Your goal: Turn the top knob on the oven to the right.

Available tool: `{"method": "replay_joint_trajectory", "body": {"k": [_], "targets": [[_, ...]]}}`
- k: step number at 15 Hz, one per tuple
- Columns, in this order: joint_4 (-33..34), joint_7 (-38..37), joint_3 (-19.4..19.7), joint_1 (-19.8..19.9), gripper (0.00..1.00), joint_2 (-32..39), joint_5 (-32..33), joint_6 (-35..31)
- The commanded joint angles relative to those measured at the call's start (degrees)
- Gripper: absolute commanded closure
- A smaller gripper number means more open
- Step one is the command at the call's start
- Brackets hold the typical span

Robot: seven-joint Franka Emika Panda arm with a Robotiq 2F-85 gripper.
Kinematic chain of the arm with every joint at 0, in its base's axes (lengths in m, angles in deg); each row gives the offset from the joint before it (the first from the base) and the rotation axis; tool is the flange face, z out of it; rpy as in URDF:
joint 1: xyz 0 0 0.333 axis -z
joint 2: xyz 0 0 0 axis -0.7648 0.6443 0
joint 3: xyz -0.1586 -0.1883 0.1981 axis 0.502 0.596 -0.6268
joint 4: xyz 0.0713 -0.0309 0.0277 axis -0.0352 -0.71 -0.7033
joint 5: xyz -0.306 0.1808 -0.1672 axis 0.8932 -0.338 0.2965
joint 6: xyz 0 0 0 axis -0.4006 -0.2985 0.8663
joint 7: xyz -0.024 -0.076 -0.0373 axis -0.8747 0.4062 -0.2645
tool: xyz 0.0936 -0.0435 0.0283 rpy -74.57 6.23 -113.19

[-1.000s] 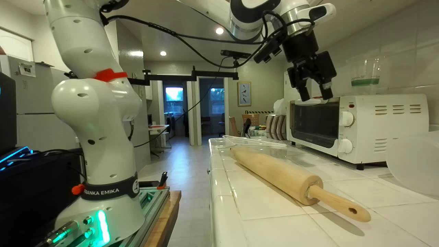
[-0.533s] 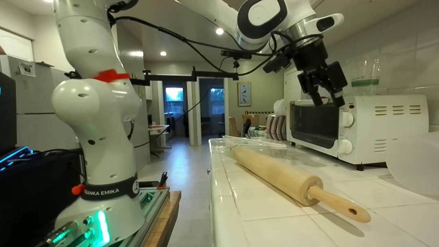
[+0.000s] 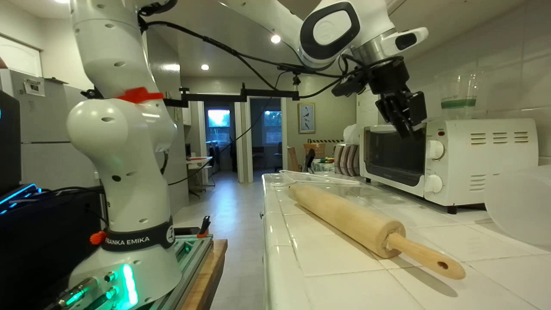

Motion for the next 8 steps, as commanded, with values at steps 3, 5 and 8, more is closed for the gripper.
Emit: {"method": "replay_joint_trajectory", "body": {"k": [3,5,8], "targets": [[0.03,3.76,0.21,-0.56,0.48,1.33,-1.15,-2.45],[-0.22,4.64,0.35,-0.40,0.51,1.55,-0.91,-3.10],[-0.32,6.42,0.63,-0.29,0.55,2.14,-1.06,-4.15]]}}
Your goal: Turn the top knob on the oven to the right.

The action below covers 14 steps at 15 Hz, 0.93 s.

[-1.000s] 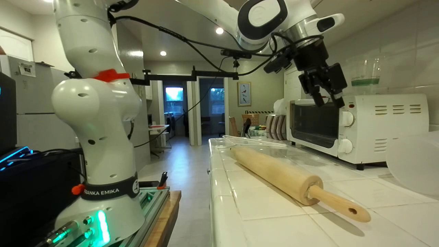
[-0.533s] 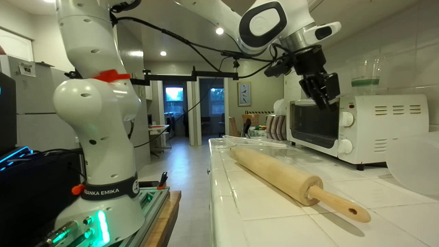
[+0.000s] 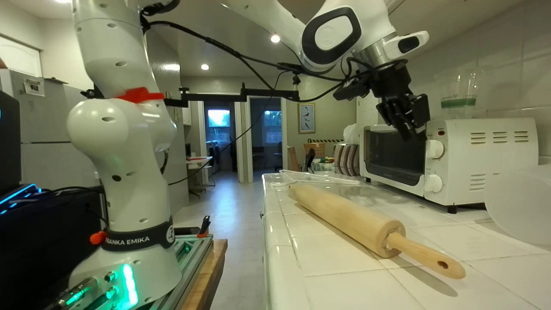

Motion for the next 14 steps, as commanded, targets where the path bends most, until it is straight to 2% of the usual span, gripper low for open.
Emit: {"method": "replay_joint_trajectory", "body": {"k": [1,2,4,7,8,10,11,14], "targets": [[-0.14,3.82,0.66,0.14,0.52,1.06,-0.81,-2.11],[-0.22,4.60,0.80,0.15,0.49,1.28,-1.00,-2.76],[-0.16,5.63,1.03,0.18,0.53,1.87,-1.04,-4.25],[-0.06,6.70,1.14,0.31,0.53,2.80,-1.26,-6.05],[0.03,7.04,1.14,0.28,0.59,3.20,-1.55,-6.52],[0.09,7.07,1.02,0.33,0.66,3.72,-1.58,-7.23],[0.09,7.48,1.36,-0.04,0.63,3.98,-2.00,-7.88],[0.21,7.69,1.31,0.00,0.65,4.64,-2.09,-9.06]]}}
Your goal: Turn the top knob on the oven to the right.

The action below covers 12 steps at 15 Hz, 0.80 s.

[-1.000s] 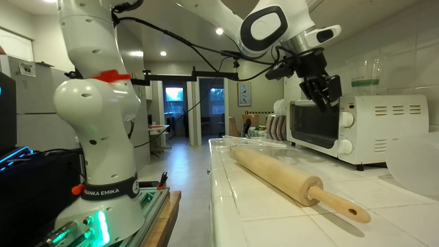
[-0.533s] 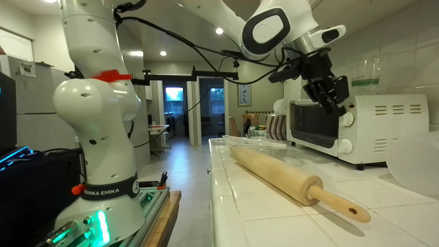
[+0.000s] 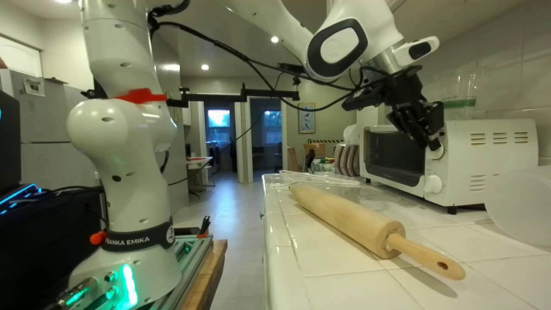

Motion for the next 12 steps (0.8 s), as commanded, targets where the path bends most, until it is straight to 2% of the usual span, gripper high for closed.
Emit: {"method": "replay_joint_trajectory", "body": {"k": [1,3,4,6,8,9,10,12], "targets": [[0.26,3.03,0.49,-0.34,0.64,1.11,-1.98,-2.07],[0.48,3.08,0.46,-0.38,0.66,1.33,-2.36,-2.34],[0.54,3.07,0.43,-0.41,0.75,1.27,-2.45,-2.19],[0.66,3.06,0.33,-0.58,0.79,1.02,-2.94,-1.64],[0.73,3.20,0.26,-0.72,0.94,0.62,-3.42,-1.13],[0.79,3.33,0.25,-0.70,0.97,0.54,-3.68,-1.01],[0.91,3.35,0.25,-0.64,0.90,0.38,-3.62,-0.67],[1.14,3.38,0.33,-0.66,0.94,0.42,-4.15,0.14]]}}
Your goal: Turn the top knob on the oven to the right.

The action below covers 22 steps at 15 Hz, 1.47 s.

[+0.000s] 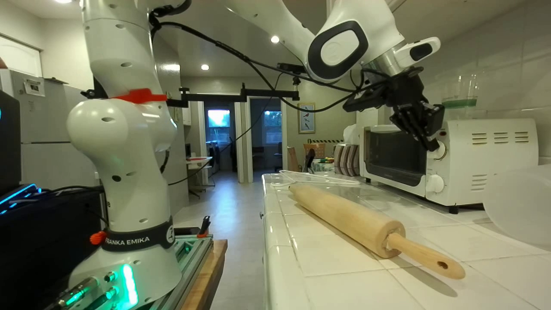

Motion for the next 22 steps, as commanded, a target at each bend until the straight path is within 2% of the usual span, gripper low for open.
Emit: {"method": "replay_joint_trajectory", "body": {"k": [1,6,16,22], "targets": [[1.24,2.76,0.40,-0.71,0.96,-0.02,-3.65,1.70],[2.46,4.21,0.96,-0.62,0.97,0.13,-9.47,5.47],[3.64,5.87,1.46,0.49,0.97,0.10,-16.31,9.95],[3.80,9.59,2.44,0.78,0.97,-0.27,-24.90,12.36]]}}
